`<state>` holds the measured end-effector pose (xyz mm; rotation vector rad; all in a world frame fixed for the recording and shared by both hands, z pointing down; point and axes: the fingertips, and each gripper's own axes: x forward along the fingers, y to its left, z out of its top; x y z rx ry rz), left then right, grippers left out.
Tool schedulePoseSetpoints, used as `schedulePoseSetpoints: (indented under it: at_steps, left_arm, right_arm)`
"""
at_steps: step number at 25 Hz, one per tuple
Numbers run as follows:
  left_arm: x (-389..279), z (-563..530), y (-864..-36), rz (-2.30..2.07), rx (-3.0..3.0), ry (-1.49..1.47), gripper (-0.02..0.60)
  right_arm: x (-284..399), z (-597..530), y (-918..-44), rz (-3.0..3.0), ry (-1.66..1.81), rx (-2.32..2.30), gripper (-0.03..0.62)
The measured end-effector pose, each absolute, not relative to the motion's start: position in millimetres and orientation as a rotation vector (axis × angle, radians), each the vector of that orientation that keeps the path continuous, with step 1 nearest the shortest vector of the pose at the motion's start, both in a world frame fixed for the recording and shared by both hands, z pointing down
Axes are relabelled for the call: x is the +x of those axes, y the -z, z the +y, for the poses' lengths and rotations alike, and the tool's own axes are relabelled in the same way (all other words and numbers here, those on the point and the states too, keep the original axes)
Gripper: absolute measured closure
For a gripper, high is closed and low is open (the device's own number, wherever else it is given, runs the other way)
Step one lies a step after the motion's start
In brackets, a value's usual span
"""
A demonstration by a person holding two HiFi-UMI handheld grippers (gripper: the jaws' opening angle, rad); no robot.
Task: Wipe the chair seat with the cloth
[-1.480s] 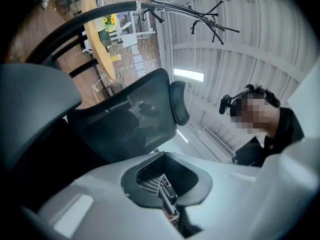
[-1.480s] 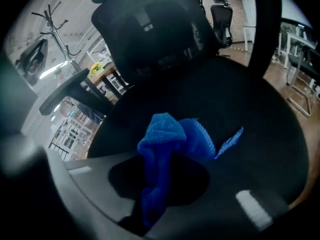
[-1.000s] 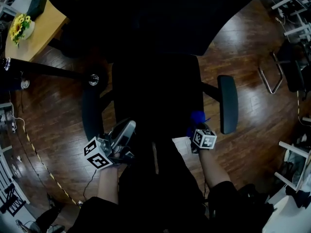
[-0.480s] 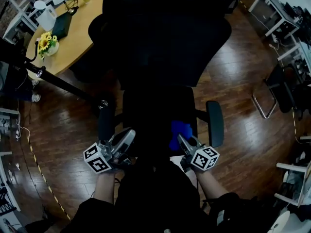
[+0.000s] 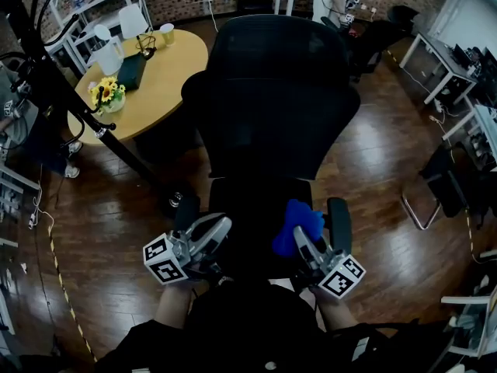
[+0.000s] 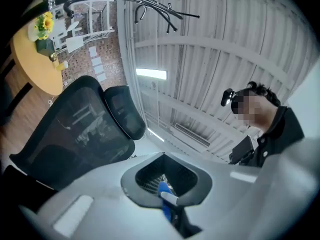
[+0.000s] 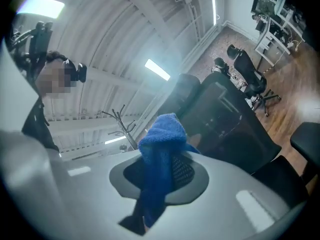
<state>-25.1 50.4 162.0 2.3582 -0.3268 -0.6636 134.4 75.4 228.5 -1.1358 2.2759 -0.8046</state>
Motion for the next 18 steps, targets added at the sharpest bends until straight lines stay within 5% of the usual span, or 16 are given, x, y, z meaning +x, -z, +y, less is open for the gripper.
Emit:
schedulePoseSetpoints:
  at_steps: [18]
  left_arm:
    - [-15, 60, -160, -0.27, 2.376, 0.637, 0.589]
  right_arm:
    - [113, 80, -220, 2.314, 0.776, -1.1, 0.533]
